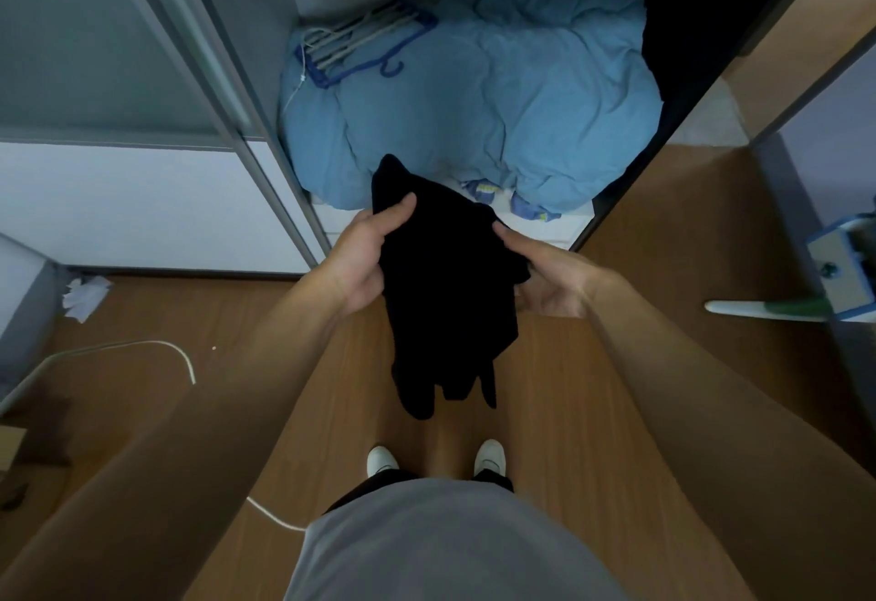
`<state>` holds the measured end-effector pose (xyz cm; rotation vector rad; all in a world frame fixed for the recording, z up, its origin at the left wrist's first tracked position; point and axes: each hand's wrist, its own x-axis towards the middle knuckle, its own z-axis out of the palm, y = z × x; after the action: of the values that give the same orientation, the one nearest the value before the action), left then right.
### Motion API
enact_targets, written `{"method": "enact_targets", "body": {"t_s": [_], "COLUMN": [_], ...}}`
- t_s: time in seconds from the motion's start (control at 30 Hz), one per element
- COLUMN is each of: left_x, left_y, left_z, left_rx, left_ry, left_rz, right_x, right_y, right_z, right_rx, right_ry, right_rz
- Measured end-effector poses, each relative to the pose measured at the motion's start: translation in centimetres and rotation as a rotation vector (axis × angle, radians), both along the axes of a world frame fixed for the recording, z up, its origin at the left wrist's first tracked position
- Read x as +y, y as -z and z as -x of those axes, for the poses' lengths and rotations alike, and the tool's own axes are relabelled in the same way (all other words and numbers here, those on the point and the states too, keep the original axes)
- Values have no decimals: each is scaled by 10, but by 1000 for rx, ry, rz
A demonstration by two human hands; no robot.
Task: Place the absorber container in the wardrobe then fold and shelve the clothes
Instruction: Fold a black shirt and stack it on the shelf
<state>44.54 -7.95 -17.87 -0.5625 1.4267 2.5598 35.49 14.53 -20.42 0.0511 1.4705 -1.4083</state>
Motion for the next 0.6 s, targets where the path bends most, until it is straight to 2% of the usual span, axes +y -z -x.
{"method": "enact_targets", "body": {"t_s": [0.17,0.27,0.33,0.4,0.43,0.53,0.6], "left_x": [-7,-12,-11,-6,-4,0,-3], "left_y": [0,4,4,-2,-6,-17,-21], "left_z": [0,-1,0,3,5,16,21], "left_rx": [-25,-100,-132,-133,-127,-142,-184], "left_ry": [-7,31,77,71,54,-1,-28], "left_rz": [70,181,160,71,34,-26,-32], "right_x": [4,5,6,5,4,-1,-5], "right_y": [-7,-26,-31,-22,-13,16,22], "right_z": [5,24,34,30,22,-10,-20], "right_rx": [57,109,28,-82,-87,46,142], "right_ry": [104,267,430,463,402,133,147], "right_rz": [76,139,281,426,395,112,83]}}
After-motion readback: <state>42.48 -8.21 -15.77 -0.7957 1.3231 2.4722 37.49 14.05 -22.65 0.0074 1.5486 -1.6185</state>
